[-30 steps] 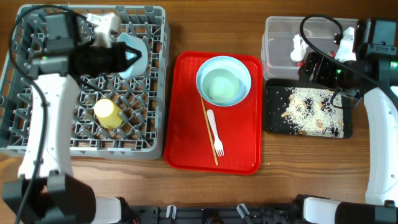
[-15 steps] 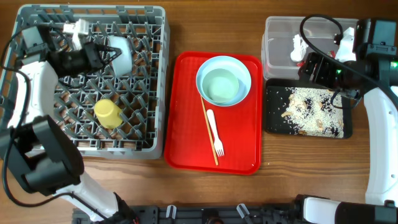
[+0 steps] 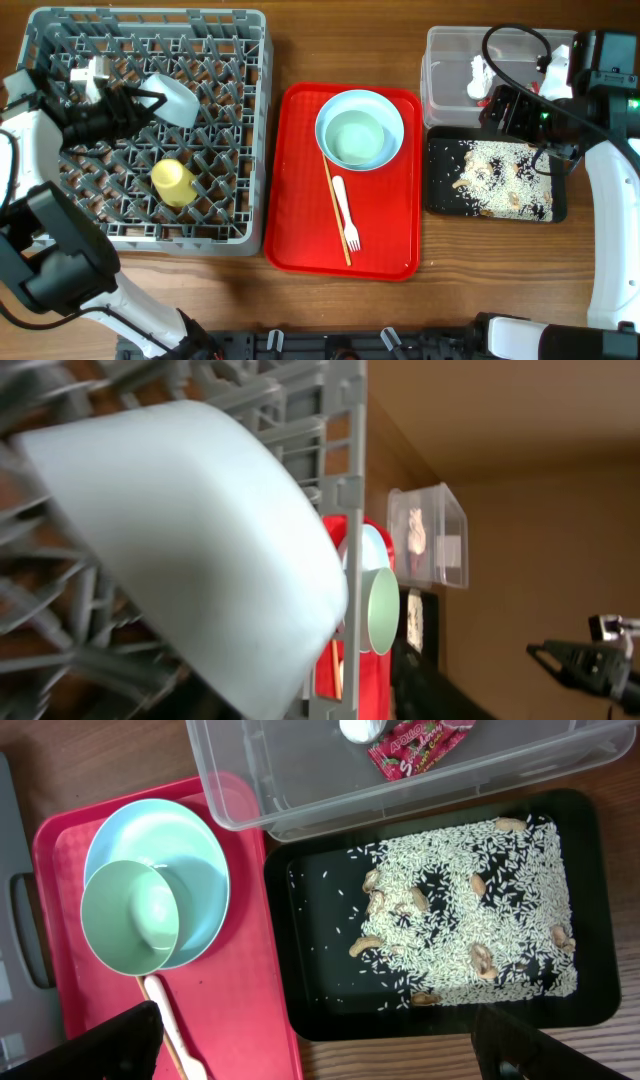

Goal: Sort waste into correct bins and load items into the dishwasher rack
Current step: 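Place the light-blue bowl upside down in the dish rack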

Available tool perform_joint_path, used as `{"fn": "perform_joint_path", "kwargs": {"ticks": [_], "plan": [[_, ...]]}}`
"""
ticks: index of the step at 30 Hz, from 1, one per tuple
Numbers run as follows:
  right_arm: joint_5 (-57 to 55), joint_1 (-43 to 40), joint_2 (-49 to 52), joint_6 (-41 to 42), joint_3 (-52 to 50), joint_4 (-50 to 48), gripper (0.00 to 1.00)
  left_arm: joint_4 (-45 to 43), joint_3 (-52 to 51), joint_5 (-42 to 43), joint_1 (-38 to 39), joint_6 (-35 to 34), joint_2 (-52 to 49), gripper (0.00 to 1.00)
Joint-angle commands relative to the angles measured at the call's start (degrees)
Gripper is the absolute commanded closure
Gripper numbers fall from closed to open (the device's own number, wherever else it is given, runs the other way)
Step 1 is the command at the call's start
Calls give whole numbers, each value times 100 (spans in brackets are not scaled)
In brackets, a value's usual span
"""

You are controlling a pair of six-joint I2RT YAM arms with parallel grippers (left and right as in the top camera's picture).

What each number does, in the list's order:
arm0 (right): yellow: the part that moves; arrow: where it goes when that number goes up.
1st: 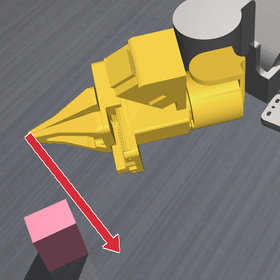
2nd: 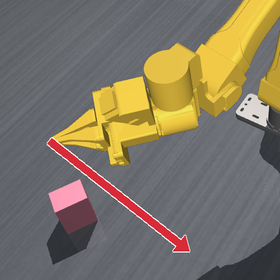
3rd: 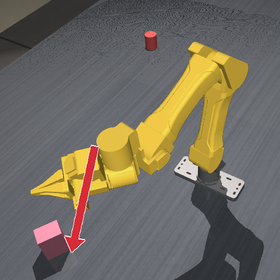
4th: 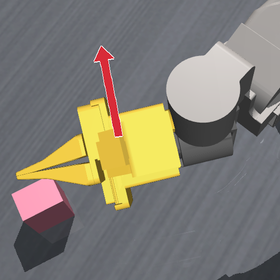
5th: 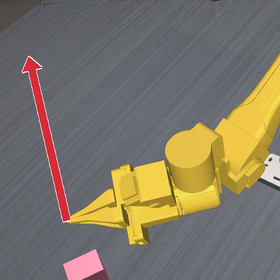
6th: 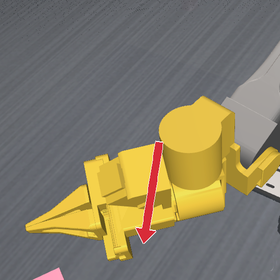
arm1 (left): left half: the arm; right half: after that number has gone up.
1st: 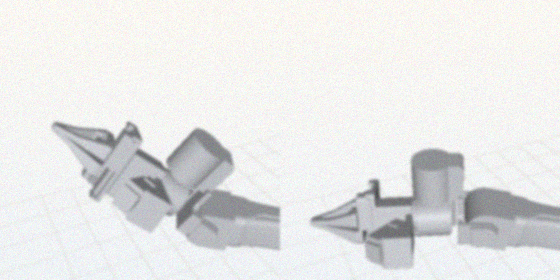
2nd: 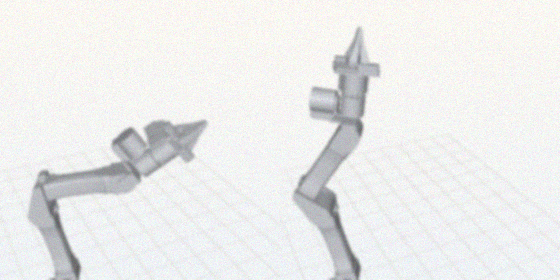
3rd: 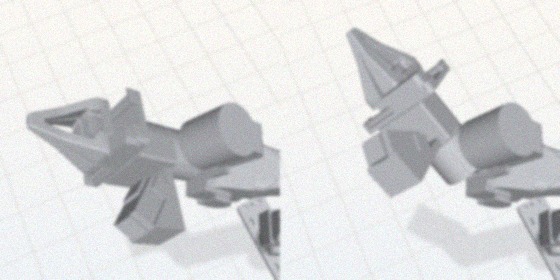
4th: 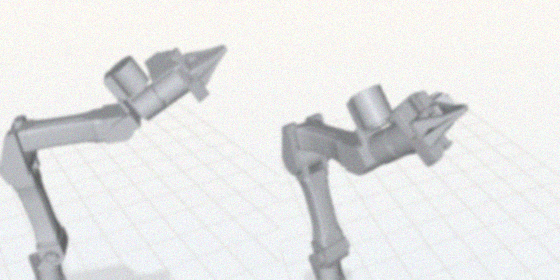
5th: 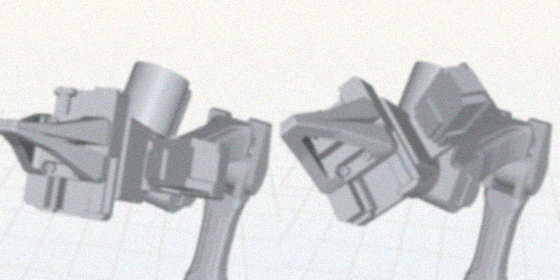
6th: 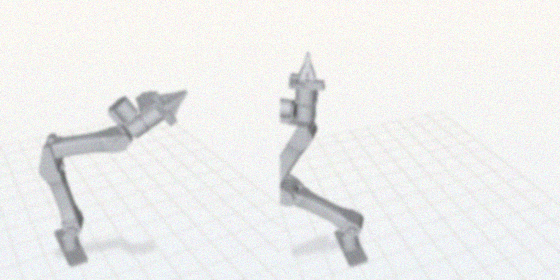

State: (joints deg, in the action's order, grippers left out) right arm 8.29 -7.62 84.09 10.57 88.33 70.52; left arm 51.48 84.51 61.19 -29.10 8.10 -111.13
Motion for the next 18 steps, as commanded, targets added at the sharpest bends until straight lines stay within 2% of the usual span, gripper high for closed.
{"fn": "perform_joint_path", "kwargs": {"ticks": [1,3,4,5,12,18], "plan": [[-39,-13,7,-4,15,11,0,208,13,-125,-297,50,-57,32],[-39,-13,7,-9,17,11,0,319,15,-127,-411,50,-55,21],[-39,-13,7,-9,15,11,0,372,15,-127,-468,50,-52,6],[-39,-13,7,-9,15,11,0,404,15,-127,-511,50,-50,0],[-39,-13,7,-7,17,11,0,518,15,-136,-754,50,433,0],[-39,-13,7,-4,15,7,0,470,15,-833,-264,7,1272,0]]}}
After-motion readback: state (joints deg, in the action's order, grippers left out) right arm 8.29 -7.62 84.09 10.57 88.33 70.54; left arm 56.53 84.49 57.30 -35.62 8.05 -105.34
